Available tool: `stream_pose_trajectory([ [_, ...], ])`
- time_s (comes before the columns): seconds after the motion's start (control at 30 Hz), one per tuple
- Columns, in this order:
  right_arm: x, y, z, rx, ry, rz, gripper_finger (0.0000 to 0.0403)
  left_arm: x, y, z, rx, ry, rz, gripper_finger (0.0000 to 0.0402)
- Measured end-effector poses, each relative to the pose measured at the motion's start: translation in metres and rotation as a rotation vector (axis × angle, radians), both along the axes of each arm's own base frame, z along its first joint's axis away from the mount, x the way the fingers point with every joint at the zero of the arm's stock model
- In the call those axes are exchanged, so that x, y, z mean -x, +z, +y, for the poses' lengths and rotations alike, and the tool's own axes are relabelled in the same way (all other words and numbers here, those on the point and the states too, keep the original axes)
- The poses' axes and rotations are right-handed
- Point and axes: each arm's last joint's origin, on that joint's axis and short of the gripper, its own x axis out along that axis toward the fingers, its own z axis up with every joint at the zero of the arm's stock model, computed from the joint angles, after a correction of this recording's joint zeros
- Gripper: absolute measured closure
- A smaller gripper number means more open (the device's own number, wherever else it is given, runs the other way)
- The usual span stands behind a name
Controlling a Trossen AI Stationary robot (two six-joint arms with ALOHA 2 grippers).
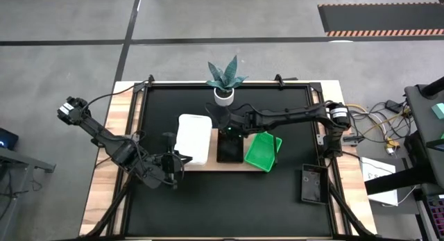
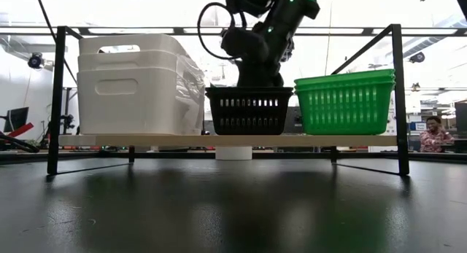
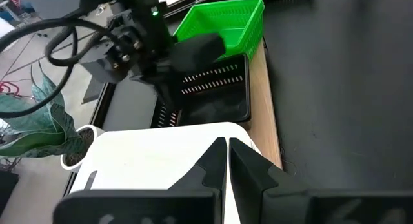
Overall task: Stack baskets on shelf by color
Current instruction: Adjust the stacked bins on the shelf
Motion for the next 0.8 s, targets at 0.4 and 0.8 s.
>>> stream_pose_trajectory([
  [0.4,-0.015,-0.01,0.03,-0.091,0.074,-0.075,0.0394,0.0,0.0,0.0,0.002,-0.002,-0.005,0.0401],
  [0.8,-0.016,-0.011,0.029,-0.073,0.081,-0.078,0.0394,-0.001,0.001,-0.001,0.002,-0.003,-0.007,0.0401],
])
